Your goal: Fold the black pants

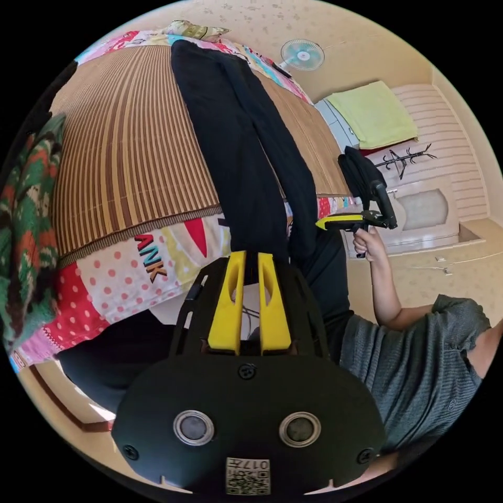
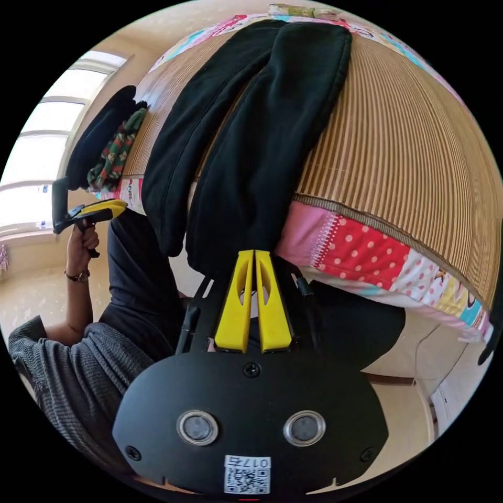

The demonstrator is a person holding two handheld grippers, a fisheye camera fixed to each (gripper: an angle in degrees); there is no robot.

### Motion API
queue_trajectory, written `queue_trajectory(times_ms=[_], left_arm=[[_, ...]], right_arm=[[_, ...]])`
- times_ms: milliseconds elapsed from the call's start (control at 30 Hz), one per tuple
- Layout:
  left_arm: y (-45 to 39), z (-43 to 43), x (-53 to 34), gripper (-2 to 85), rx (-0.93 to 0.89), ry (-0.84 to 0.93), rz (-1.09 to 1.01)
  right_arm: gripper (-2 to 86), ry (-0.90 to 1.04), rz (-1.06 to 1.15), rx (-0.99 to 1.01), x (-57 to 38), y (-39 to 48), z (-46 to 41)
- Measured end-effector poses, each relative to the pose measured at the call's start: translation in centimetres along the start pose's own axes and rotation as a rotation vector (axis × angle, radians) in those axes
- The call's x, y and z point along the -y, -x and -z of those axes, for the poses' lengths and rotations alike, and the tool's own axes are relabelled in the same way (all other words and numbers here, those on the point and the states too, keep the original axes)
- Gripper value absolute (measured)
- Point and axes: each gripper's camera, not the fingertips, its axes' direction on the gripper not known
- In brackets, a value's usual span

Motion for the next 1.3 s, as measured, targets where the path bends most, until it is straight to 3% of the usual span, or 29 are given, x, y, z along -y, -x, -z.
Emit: queue_trajectory(times_ms=[133, 233, 333, 500, 667, 800, 900, 1000, 1167, 1300], left_arm=[[-2.8, -0.7, 1.5, 8.1, -0.009, -0.06, -0.076], [-5.4, -2.5, 4.6, 8.2, -0.02, 0.002, -0.172], [-8.1, -3.8, 7.6, 8.3, -0.023, 0.068, -0.25], [-11.9, -3.9, 10.4, 8.4, -0.114, 0.08, -0.313], [-12.6, -5.4, 12.8, 9.9, -0.176, 0.139, -0.203], [-12.4, -6.3, 16.1, 16.4, -0.224, 0.117, -0.129], [-13.6, -8.6, 18.3, 17.9, -0.176, 0.209, -0.147], [-15.0, -10.8, 18.8, 13.2, -0.086, 0.308, -0.225], [-14.5, -10.3, 17.7, 5.0, 0.002, 0.27, -0.3], [-10.7, -9.0, 17.2, 4.5, -0.102, 0.235, -0.206]], right_arm=[[9.3, -0.102, -0.144, 0.077, -3.3, -4.7, -0.1], [11.5, -0.034, -0.133, 0.19, -3.5, -6.1, -2.6], [9.1, 0.033, -0.101, 0.253, -3.6, -6.6, -5.3], [4.1, -0.019, -0.092, 0.227, -6.0, -7.8, -3.1], [3.0, -0.148, 0.129, 0.222, -8.0, -0.3, 1.4], [2.6, -0.178, 0.196, 0.215, -7.6, 2.8, 1.0], [2.5, -0.168, 0.228, 0.246, -7.0, 4.1, -0.4], [2.4, -0.202, 0.304, 0.3, -7.2, 4.9, -0.7], [1.9, -0.059, 0.468, 0.436, -6.0, 0.3, 0.2], [2.1, -0.206, 0.273, 0.43, -2.8, -8.4, 3.6]])
